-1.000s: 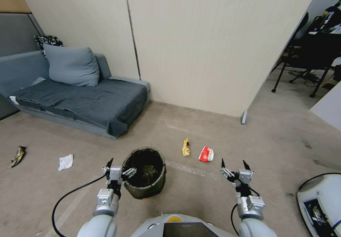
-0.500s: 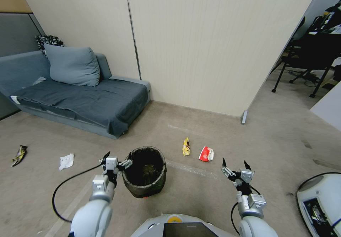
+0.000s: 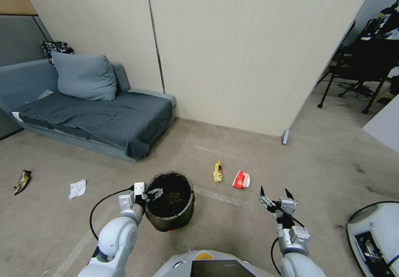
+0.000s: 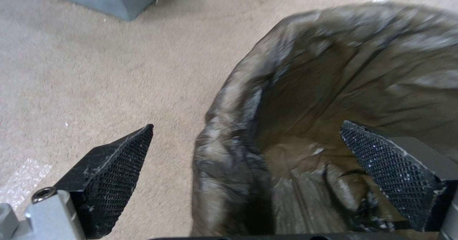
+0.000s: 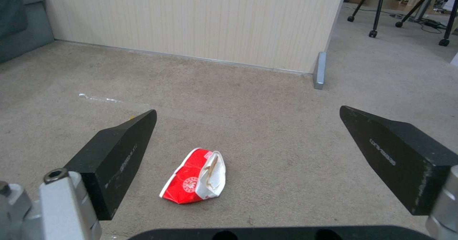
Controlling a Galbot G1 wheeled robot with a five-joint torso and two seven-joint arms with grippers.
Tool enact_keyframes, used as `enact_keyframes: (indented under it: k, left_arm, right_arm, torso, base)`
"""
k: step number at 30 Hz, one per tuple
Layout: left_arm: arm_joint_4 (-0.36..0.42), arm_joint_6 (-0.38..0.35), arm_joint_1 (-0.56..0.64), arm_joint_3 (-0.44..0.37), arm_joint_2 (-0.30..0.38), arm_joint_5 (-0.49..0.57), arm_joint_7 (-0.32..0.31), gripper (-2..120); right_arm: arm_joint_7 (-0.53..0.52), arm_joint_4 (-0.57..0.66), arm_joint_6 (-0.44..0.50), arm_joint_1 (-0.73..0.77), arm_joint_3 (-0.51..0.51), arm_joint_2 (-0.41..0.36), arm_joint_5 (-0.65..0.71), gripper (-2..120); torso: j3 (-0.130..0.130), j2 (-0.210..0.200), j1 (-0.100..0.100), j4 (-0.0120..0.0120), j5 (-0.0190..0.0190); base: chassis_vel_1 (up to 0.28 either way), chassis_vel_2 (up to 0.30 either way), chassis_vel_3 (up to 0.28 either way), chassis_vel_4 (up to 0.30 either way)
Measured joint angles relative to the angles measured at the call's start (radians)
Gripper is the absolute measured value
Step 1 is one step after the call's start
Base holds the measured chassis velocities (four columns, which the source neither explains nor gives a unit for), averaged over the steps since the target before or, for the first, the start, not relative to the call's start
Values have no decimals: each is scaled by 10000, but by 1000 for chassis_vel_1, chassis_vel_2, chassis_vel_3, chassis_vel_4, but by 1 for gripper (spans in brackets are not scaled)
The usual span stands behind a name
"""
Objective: Pick up the trash bin, then pick up the garbage from the floor and place it into the trash bin.
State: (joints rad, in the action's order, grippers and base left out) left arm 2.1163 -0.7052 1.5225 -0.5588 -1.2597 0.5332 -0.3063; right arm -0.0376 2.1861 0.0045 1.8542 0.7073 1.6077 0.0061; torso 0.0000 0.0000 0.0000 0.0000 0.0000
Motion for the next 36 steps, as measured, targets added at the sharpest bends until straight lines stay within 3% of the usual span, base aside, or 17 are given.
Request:
enact_keyframes:
  k: [12,36]
  left_arm:
    - [-550,-286,-455,52,-18,202,307,100]
    - [-1235,-313,-878,315,36,-27,20,100]
  right_arm:
    - [-83,-17,31,33,-50,5,-163,100]
    - [-156,-141,209,42,2,5,-1,100]
  torso:
    - [0,-1,0,0,0]
    - [0,0,0,0,1]
  base:
    - [0,0,0,0]
    - [0,0,0,0]
